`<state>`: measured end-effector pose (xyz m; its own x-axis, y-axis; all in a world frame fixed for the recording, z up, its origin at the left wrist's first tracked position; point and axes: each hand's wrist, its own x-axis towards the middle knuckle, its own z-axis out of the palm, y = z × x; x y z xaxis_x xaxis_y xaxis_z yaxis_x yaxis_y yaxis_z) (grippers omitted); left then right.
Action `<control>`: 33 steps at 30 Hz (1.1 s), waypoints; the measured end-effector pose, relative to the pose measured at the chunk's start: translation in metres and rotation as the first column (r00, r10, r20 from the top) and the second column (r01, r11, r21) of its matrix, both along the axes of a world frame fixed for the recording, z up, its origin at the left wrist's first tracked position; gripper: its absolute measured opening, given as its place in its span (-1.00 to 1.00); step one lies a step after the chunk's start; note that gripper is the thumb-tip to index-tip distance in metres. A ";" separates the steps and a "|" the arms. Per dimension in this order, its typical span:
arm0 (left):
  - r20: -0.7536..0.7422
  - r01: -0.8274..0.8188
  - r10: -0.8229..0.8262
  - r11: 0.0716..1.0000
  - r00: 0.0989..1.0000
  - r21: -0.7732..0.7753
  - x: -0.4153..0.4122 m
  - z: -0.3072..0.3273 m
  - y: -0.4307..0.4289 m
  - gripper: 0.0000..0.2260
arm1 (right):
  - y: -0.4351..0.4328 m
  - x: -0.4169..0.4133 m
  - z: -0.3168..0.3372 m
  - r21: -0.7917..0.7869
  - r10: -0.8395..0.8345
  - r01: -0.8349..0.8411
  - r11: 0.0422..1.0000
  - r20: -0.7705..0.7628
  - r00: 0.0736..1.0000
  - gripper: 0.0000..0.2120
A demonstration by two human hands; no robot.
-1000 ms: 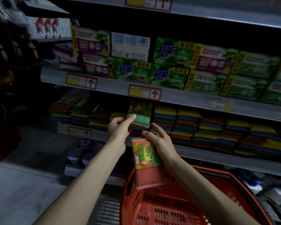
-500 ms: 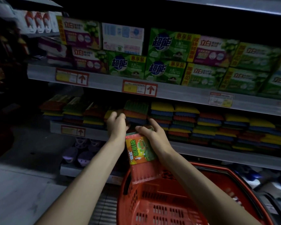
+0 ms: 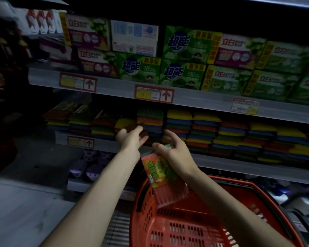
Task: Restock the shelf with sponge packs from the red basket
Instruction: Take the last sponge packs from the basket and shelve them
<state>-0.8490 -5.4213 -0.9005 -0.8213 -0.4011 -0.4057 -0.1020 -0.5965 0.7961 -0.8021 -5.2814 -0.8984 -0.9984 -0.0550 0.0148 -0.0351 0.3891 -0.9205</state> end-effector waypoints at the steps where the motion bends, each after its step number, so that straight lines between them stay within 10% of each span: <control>1: 0.012 -0.001 0.001 1.000 1.000 0.006 0.000 0.000 0.002 -0.40 | 0.004 0.001 -0.002 0.022 0.007 -0.007 1.000 -0.002 1.000 -0.28; 8: -0.045 0.033 -0.033 0.999 0.998 0.003 -0.005 -0.003 0.008 -0.37 | 0.029 0.006 -0.010 0.088 -0.036 0.033 0.996 0.026 0.999 -0.30; 13: -0.015 -0.030 0.030 0.999 0.999 -0.012 -0.006 -0.002 0.009 -0.79 | 0.041 0.007 -0.012 0.082 -0.051 0.047 0.996 0.038 0.998 -0.37; 33: -0.010 -0.068 0.068 0.998 0.998 0.002 -0.011 -0.007 0.009 -0.57 | 0.056 0.022 0.000 -0.005 -0.044 0.044 0.999 0.066 0.997 -0.50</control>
